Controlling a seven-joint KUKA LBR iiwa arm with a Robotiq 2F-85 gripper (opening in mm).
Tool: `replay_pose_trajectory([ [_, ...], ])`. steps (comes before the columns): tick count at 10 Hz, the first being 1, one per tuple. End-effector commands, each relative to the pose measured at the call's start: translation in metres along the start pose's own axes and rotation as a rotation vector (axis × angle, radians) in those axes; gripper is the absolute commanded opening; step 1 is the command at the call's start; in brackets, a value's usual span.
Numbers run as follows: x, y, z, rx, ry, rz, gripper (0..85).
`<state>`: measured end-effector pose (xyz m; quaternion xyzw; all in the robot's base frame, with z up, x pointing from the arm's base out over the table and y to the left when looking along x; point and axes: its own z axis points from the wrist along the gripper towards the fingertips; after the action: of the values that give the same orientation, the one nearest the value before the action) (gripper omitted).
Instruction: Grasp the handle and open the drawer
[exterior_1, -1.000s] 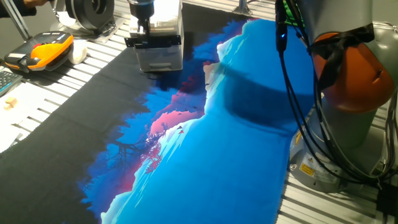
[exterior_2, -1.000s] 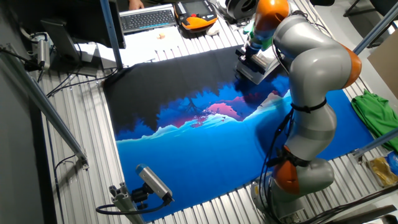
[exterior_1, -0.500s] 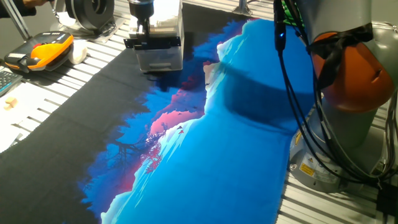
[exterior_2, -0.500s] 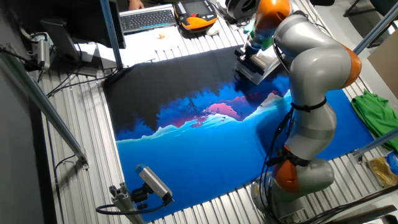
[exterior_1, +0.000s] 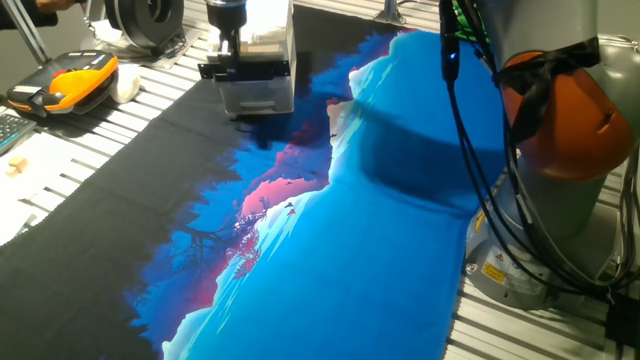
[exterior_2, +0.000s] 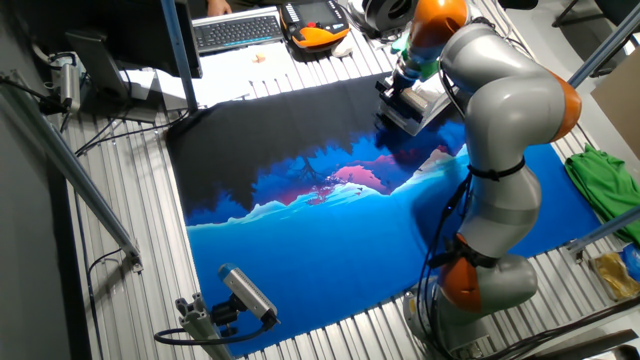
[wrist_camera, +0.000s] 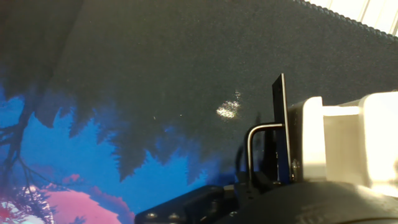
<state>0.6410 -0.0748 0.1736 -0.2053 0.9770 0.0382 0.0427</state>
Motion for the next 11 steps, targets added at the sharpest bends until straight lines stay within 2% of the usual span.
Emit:
replay_pose_trajectory([
  [1,0.0,0.002,-0.001,0.001,0.001,0.001,0.0],
  [11,0.0,0.031,0.005,0.01,-0.008,0.022,0.0],
])
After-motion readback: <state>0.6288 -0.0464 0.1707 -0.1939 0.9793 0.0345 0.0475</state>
